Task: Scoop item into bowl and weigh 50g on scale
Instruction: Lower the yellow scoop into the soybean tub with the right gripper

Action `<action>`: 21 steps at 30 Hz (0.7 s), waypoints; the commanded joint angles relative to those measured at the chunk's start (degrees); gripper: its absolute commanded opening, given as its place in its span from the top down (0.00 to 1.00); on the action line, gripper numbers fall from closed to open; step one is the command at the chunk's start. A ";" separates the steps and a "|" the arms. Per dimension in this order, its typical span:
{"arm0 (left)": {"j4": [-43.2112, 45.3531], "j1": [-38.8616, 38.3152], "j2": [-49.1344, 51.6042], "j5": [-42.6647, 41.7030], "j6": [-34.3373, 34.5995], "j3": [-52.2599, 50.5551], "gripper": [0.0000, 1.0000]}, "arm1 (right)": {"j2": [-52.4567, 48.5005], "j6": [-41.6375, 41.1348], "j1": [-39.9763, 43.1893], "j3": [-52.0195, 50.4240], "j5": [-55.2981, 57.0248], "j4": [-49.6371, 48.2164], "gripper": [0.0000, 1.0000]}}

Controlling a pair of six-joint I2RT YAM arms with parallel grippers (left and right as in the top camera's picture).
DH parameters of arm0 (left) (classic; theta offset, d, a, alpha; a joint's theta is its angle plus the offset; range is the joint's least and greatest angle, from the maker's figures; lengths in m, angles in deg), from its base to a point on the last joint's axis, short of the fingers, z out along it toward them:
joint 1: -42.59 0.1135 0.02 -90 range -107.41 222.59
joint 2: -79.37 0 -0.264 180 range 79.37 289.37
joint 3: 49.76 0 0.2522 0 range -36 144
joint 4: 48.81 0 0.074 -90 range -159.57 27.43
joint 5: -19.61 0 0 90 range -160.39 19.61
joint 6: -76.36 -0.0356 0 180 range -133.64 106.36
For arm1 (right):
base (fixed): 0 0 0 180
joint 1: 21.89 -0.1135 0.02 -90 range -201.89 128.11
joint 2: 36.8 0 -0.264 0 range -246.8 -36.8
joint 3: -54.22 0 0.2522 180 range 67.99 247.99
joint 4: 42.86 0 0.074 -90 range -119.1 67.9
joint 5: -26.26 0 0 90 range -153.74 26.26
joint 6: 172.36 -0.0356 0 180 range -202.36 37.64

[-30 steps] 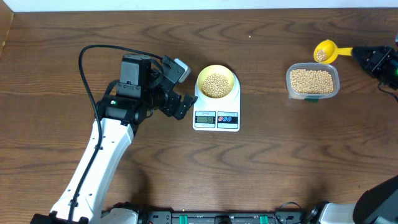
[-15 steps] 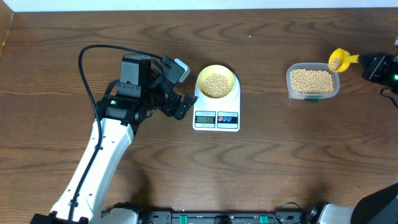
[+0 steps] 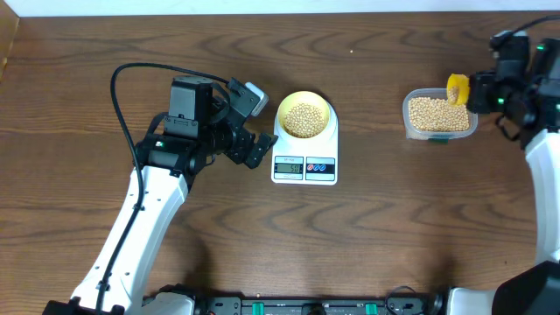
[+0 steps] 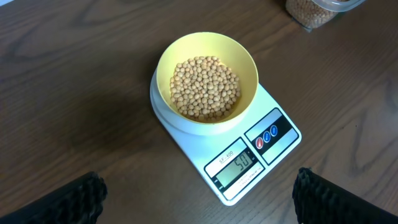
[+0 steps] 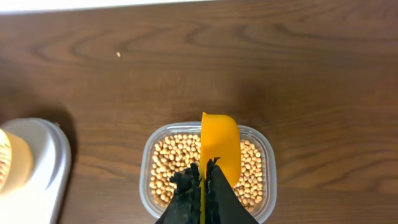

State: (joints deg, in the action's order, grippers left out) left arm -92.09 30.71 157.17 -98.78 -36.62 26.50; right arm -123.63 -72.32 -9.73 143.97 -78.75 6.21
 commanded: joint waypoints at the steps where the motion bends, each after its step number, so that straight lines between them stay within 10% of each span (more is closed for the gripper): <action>1: 0.02 -0.09 -0.76 -0.55 -0.96 0.35 0.03 | 1.11 4.04 -2.67 0.07 8.07 0.52 0.98; 21: 0.04 -0.09 -0.76 -0.57 -0.96 0.35 0.02 | 1.09 1.86 -7.28 0.07 19.76 0.92 0.99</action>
State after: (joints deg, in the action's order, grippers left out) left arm -92.09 30.71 157.17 -98.78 -36.62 26.50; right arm -123.63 -68.82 -16.72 143.97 -60.02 7.09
